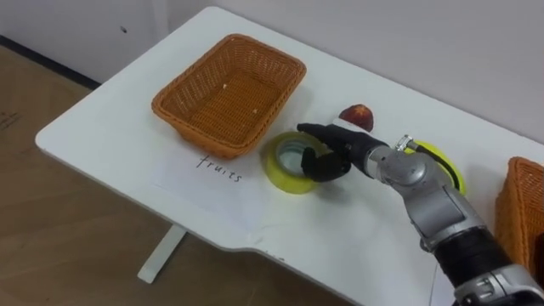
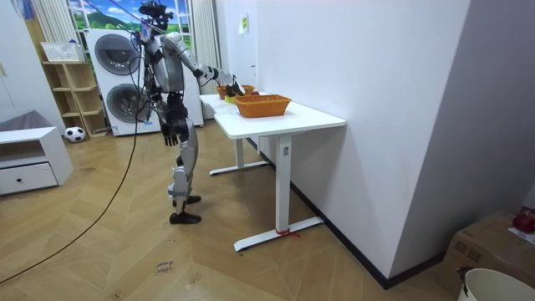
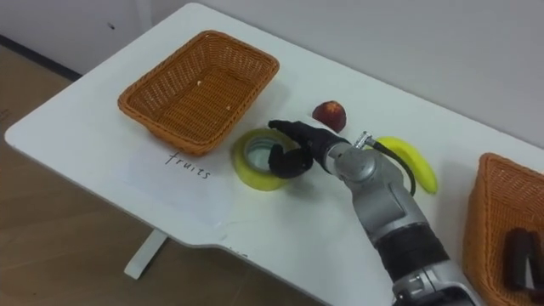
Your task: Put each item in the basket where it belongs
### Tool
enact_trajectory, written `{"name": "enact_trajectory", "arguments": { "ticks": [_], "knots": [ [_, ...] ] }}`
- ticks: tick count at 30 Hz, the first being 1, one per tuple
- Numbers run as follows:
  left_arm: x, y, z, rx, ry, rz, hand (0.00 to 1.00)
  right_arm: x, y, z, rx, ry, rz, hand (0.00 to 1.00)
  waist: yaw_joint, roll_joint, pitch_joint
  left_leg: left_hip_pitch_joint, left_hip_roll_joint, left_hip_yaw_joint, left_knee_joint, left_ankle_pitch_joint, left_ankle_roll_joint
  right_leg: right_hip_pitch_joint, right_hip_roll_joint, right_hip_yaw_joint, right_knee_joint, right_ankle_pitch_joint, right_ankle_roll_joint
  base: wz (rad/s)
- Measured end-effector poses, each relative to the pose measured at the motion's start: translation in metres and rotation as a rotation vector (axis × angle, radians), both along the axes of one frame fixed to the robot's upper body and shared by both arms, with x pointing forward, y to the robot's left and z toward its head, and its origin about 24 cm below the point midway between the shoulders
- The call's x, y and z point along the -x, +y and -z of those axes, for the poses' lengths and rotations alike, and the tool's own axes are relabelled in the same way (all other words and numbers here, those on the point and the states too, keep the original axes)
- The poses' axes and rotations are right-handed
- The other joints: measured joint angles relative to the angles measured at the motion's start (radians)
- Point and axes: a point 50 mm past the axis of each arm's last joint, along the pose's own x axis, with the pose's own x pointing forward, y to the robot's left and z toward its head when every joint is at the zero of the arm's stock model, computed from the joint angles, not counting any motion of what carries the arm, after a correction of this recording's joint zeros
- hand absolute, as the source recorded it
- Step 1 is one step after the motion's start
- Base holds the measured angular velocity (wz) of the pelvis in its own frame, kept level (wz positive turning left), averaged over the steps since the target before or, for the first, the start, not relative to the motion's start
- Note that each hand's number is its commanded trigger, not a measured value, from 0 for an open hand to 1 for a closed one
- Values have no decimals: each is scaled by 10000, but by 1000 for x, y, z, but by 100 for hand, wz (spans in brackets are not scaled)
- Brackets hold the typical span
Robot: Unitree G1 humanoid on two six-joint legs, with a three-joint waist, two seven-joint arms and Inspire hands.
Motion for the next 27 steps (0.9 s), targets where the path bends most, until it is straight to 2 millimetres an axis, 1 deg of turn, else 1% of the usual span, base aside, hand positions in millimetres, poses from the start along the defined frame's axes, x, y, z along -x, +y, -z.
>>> {"name": "enact_trajectory", "arguments": {
  "ticks": [1, 2, 3, 4, 6, 7, 8, 9, 11, 13, 16, 27],
  "knots": [
    [-1, 0, 0, -4, -16, 5, 0, -1, 0, -1, 119, 22, -115, 0, -5, -1, -1, 10, 2, -1, -6, 0, 0, -31, 3, 13, -4, 0, 0, 0],
    [-1, 0, 0, -2, -13, 5, 0, -1, 0, -2, 141, 49, -142, 3, -4, -1, -1, 13, 3, -1, -5, 0, 0, -41, 4, 22, -5, -1, -1, 0],
    [-1, 1, 0, 1, -10, 9, 0, -2, 0, -1, 182, 133, -170, 100, -2, -6, -5, 32, 4, -1, -2, 1, -1, -43, 5, 25, -5, -3, -5, 0],
    [-2, 0, 0, 6, -5, 15, 0, -4, -1, -3, 230, 165, -225, 100, 13, -7, -5, 36, 4, -1, 21, 3, -1, -48, 5, 33, 0, -5, -8, 0],
    [-5, 2, 1, -20, 46, 3, 0, -4, -3, -3, 386, 179, -269, 100, 101, -56, -31, 27, 0, -2, 57, 9, -4, -68, 4, 46, 1, -10, -16, 0],
    [-7, 4, 0, -91, 53, 22, 0, -5, -6, -4, 520, 142, -249, 100, 191, -116, -27, 29, -4, -21, 71, 9, -5, -52, 5, 36, 2, -25, -42, 10],
    [-9, 7, -1, -181, 44, 45, 0, -7, -10, -6, 738, 83, -200, 100, 234, -179, 5, 33, -20, -116, 90, 9, -5, -3, 6, 16, -1, -33, -54, 17],
    [-10, 8, -1, -220, 36, 60, 0, -8, -12, -7, 871, 69, -164, 100, 231, -203, 18, 37, -23, -159, 97, 10, -6, 20, 6, 15, 2, -33, -54, 19],
    [-12, 12, -2, -335, -8, 90, 0, -15, -20, -13, 1488, -40, -59, 100, 355, -284, 20, 30, -29, -200, 99, 8, -7, 28, 7, -8, 5, -33, -54, 10],
    [-13, 14, -3, -409, 17, 82, 0, -17, -23, -14, 1684, 58, -36, 100, 456, -330, 17, 25, -32, -211, 95, 7, -6, 29, 7, -8, 3, -33, -55, 2],
    [-12, 15, -3, -444, 87, 62, 0, -17, -25, -15, 1812, 87, -7, 100, 499, -360, 2, 27, -34, -242, 96, 8, -7, 50, 8, -17, 4, -33, -54, 5],
    [-15, 19, -5, -566, 18, 103, 0, -15, -28, -12, 2016, 622, -64, 100, 497, -362, 5, 36, -33, -265, 56, 8, -7, 48, 11, -4, 3, -34, -53, 1]
  ]
}}
